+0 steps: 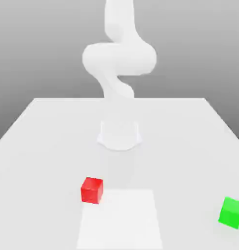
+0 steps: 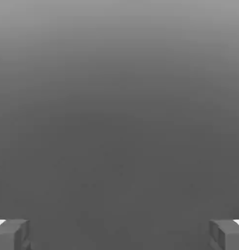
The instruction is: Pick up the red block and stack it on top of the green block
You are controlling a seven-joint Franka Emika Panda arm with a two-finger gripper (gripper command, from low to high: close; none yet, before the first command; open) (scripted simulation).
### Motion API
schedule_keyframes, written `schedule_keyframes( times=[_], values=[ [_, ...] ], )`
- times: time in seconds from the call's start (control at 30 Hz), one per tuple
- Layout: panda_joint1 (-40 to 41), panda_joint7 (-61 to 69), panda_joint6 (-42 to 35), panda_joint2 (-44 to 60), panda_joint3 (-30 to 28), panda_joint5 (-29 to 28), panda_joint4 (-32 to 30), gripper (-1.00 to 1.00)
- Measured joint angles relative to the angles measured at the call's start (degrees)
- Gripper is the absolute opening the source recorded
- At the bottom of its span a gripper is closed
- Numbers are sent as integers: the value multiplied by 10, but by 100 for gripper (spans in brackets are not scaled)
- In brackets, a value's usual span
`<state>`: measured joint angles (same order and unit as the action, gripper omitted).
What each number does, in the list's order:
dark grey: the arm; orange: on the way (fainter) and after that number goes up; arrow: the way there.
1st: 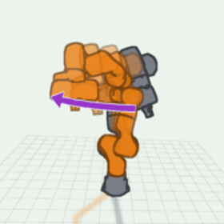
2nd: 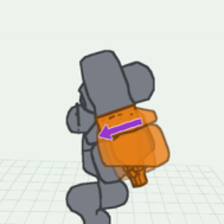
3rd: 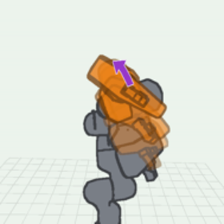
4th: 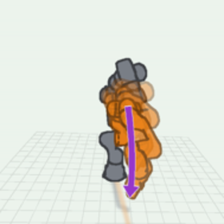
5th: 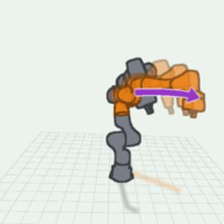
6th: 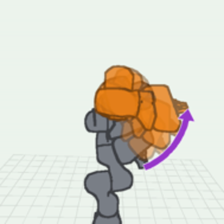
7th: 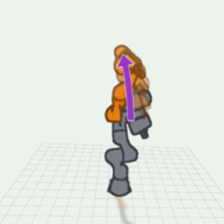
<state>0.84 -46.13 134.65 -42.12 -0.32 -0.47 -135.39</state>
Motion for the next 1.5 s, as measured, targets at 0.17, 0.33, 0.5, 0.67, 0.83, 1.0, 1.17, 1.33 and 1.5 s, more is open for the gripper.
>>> schedule_keyframes(
  times=[0.17, 0.33, 0.5, 0.67, 0.83, 1.0, 1.17, 1.33, 1.5],
  values=[
    [20, -7, 68, 91, -10, -10, -84, 0],
    [38, -12, 136, 181, -25, -19, -169, 0],
    [57, -13, 212, 285, -44, -20, -260, 0],
    [66, 11, 323, 431, -52, 11, -302, 0],
    [93, 36, 406, 529, -16, 46, -291, -100],
    [94, 34, 406, 529, -16, 44, -291, -100],
    [89, 19, 362, 477, -26, 23, -299, -100],
    [89, -6, 278, 385, -22, -3, -307, -100],
    [19, -112, 236, 407, 21, -26, -250, -100]
  ],
)
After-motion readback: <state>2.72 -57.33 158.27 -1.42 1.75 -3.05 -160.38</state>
